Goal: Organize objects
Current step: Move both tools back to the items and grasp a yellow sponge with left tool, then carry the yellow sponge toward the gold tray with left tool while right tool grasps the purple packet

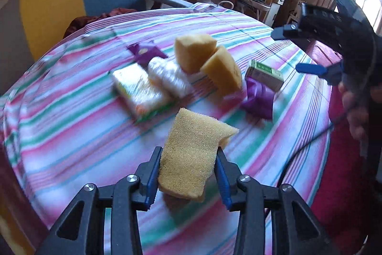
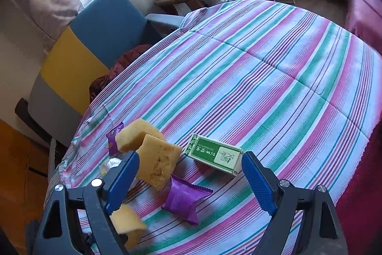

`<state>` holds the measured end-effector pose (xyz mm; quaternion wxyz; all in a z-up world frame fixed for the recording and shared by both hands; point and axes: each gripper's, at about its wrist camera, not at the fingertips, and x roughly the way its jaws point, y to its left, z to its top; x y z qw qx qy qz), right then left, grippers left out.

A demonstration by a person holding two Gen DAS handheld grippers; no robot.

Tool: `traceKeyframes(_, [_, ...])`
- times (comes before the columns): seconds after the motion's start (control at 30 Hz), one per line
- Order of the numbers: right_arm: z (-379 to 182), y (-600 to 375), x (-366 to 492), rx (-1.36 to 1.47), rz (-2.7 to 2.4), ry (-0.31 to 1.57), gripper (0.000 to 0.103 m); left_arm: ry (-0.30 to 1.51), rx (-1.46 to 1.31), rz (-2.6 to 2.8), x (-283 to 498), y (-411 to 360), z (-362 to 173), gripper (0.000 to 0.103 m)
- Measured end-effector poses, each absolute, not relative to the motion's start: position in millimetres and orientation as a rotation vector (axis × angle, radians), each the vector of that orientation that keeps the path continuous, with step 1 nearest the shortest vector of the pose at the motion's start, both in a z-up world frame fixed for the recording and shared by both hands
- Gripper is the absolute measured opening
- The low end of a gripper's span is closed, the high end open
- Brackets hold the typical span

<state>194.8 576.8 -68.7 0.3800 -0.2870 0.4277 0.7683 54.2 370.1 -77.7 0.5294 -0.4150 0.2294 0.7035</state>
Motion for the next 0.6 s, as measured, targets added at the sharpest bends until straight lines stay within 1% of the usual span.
traceKeyframes(0.17, [-76.6, 567.6, 176.3, -0.851, 2.024, 1.095, 0.088, 0.505, -0.994, 1.735, 59.3, 339.9, -71.7, 0.04])
traceKeyframes(0.27, [-81.6, 561.3, 167.8, -0.912, 2.042, 1.076, 0.086, 0.501, -0.998, 1.756, 58.3, 331.7, -69.4, 0.039])
traceKeyframes(0.37, [-87.4, 556.7, 163.6, -0.981, 2.017, 1.027, 0.078, 0.492, -0.989, 1.768, 60.3, 323.0, -66.1, 0.039])
traceKeyframes(0.43, [-94.4, 556.3, 162.9, -1.025, 1.981, 1.025, 0.068, 0.481, -0.982, 1.768, 61.3, 318.7, -62.5, 0.039])
traceKeyframes(0.6, [-104.0, 560.1, 166.6, -1.06, 1.922, 1.048, 0.068, 0.458, -0.977, 1.785, 63.7, 307.5, -55.0, 0.039])
